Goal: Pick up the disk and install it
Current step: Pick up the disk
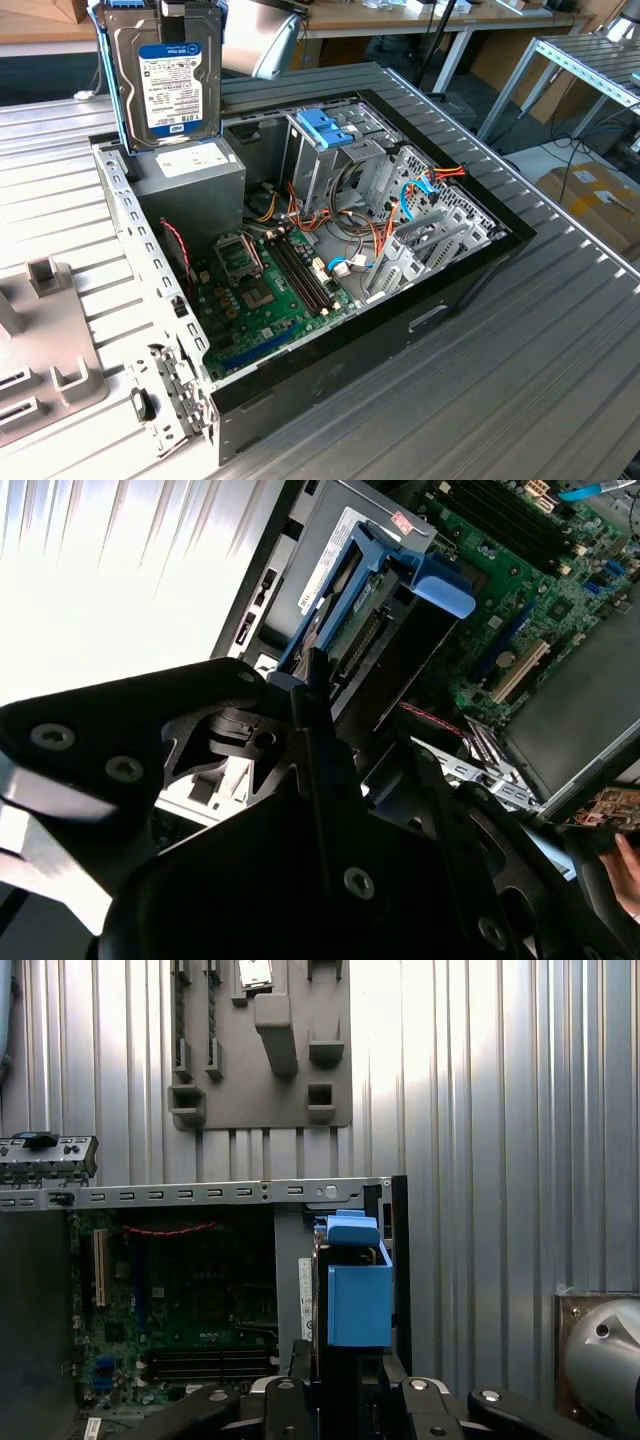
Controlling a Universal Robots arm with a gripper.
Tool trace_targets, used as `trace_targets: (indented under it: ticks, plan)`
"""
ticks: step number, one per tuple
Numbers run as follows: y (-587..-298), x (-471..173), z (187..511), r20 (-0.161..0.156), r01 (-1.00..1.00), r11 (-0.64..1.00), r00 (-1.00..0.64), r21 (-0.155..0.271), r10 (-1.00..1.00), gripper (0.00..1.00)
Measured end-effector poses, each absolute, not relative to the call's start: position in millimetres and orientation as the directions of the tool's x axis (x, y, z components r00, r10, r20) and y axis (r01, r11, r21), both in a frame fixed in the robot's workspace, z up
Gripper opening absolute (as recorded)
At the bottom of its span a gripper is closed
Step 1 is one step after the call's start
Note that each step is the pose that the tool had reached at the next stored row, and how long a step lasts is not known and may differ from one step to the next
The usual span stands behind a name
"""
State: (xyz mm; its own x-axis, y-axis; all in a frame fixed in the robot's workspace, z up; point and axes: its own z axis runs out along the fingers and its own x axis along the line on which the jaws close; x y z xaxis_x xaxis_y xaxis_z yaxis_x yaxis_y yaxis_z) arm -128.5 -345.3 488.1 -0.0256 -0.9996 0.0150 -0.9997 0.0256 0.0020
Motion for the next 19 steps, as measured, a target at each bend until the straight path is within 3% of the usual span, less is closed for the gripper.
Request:
trace_targets:
  ticks: [19]
  plan:
    - [-345.3, -108.1, 488.1, 0.015, -1.0, 0.026, -0.026, 0.002, -1.0, 0.35]
